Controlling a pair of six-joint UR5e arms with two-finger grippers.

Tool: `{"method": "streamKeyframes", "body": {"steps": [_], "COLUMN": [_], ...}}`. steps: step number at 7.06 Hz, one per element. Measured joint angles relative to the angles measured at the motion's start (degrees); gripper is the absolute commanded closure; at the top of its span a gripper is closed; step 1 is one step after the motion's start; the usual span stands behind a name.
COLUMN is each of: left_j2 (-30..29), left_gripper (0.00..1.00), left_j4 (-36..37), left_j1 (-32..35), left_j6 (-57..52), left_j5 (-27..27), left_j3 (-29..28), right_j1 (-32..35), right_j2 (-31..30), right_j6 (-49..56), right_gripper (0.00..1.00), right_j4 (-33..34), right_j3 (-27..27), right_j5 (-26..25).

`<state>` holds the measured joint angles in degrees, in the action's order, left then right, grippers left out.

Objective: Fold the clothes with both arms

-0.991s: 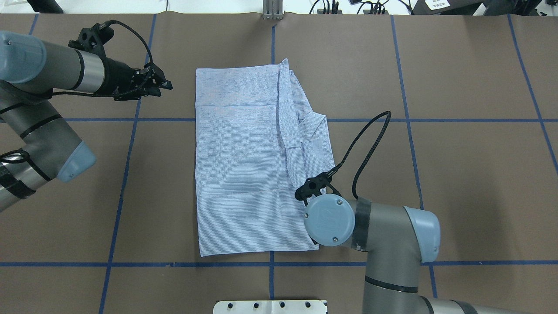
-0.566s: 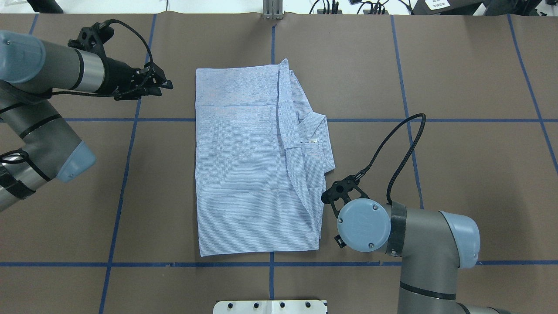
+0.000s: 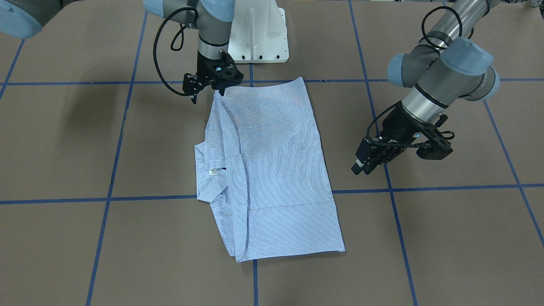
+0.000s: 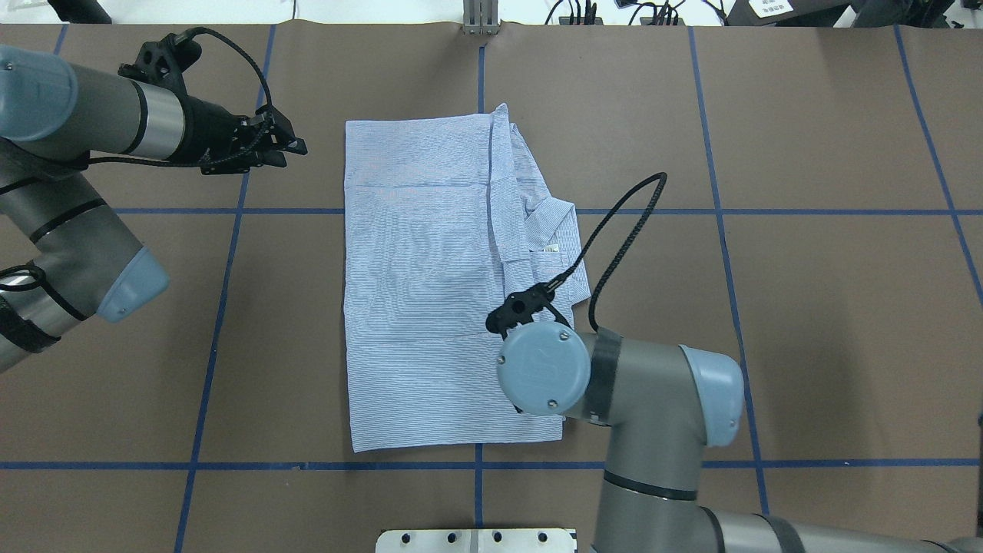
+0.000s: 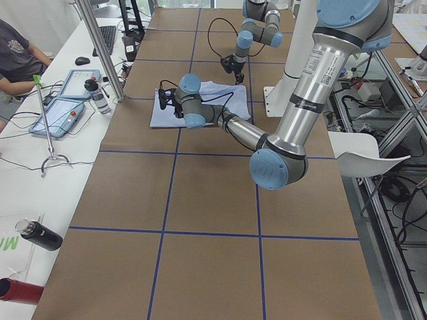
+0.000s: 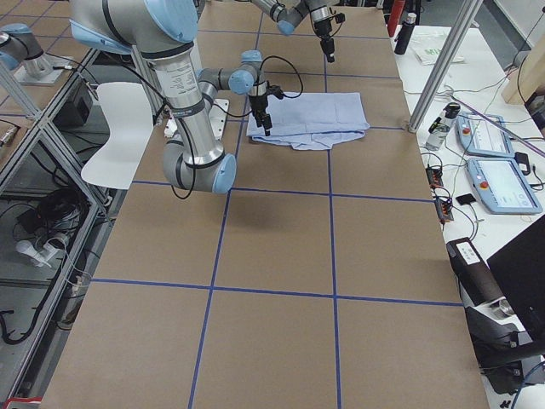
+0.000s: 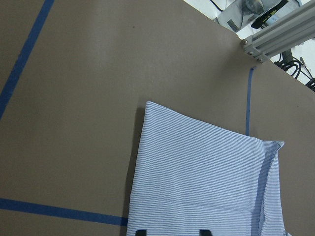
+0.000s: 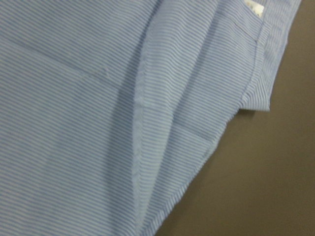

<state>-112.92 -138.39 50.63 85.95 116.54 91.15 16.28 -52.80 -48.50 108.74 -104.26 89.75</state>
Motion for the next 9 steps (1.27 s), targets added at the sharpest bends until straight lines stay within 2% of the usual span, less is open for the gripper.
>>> {"method": "streamKeyframes", "body": {"steps": [2,4,7,9], "left_j2": [0.2,0.5,0.7,0.7], "left_gripper": [0.53,0.53,0.53,0.53], "left_j4": [0.3,0.3,0.3,0.3], "left_j1": [0.0,0.0,0.0,0.0], "left_j6": [0.0,0.0,0.0,0.0], "left_j5": [0.0,0.0,0.0,0.0], "left_j3": [0.3,0.6,0.8,0.8], "right_j1": [1.4,3.2,4.6,7.0], "right_j2": [5.2,5.8,3.4,-2.1], "right_j6": [0.0,0.6,2.2,7.2], "right_gripper": [0.00,0.00,0.00,0.00], "right_j4": [-1.9,-2.8,-3.0,-3.1], "right_j3": [7.4,10.5,11.0,6.7], "right_j5": [-0.1,0.0,0.3,0.8]}}
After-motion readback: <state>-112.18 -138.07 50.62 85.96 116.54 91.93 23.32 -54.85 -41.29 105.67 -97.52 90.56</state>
